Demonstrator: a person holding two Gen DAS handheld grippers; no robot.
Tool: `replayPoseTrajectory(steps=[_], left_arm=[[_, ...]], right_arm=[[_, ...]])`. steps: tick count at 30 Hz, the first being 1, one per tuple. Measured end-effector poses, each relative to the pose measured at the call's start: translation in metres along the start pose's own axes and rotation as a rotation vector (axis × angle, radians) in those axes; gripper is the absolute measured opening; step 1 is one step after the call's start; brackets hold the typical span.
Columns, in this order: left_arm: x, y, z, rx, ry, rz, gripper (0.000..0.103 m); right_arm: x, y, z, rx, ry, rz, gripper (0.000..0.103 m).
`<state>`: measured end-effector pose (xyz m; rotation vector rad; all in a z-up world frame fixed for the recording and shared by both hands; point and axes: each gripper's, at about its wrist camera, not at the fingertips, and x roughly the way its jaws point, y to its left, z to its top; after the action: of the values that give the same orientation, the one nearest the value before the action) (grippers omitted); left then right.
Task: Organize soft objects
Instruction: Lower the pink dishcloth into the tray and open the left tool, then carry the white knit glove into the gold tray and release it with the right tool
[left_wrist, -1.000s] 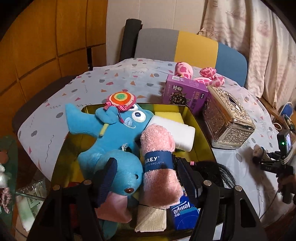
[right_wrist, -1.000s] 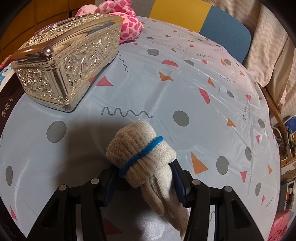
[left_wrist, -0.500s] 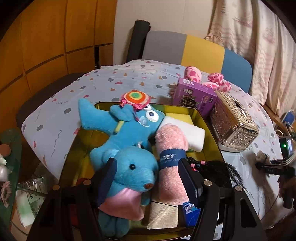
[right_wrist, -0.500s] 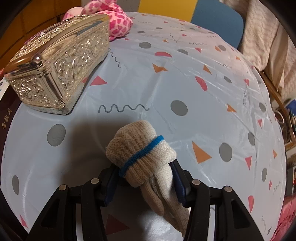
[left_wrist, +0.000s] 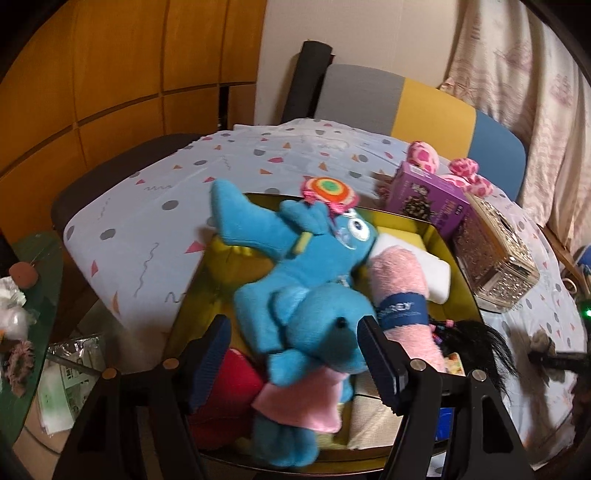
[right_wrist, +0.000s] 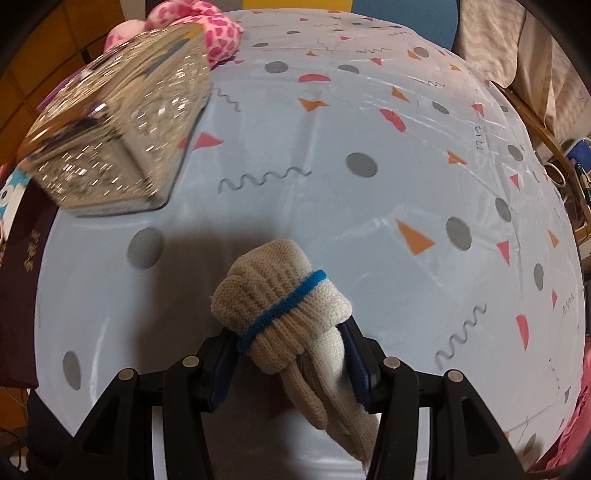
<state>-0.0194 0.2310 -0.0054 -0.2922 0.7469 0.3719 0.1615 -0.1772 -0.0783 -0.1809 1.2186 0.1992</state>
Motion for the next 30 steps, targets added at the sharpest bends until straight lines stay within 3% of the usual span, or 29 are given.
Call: replayPoseTrajectory(steps=[8,13,22,26,30], left_arm=[[0.000,0.017,0.003,-0.038,-0.003,0.028,0.071],[-0.002,0.019,0.002,-0.040,-0.003,0.036,0.071],[-0.006,0.020,0.003,-0.046,-0.017,0.033,0.071],[-0.008,0.023,0.003,-0.051,-0.023,0.034,0.071],[-0.008,0.027,0.003,-0.063,-0.023,0.034,0.071]], right_arm=[[-0.008,0.030,-0.016,-0.051,0.000,0.051,0.049],[-0.019,0.050,-0.019,-0.065,-0.003,0.153,0.047],[-0.089,0.116,0.004,-0.152,-0.185,0.304,0.047],[-0.112,0.170,0.018,-0.230,-0.242,0.362,0.047],[-0.124,0.196,0.033,-0.248,-0.277,0.398,0.047]])
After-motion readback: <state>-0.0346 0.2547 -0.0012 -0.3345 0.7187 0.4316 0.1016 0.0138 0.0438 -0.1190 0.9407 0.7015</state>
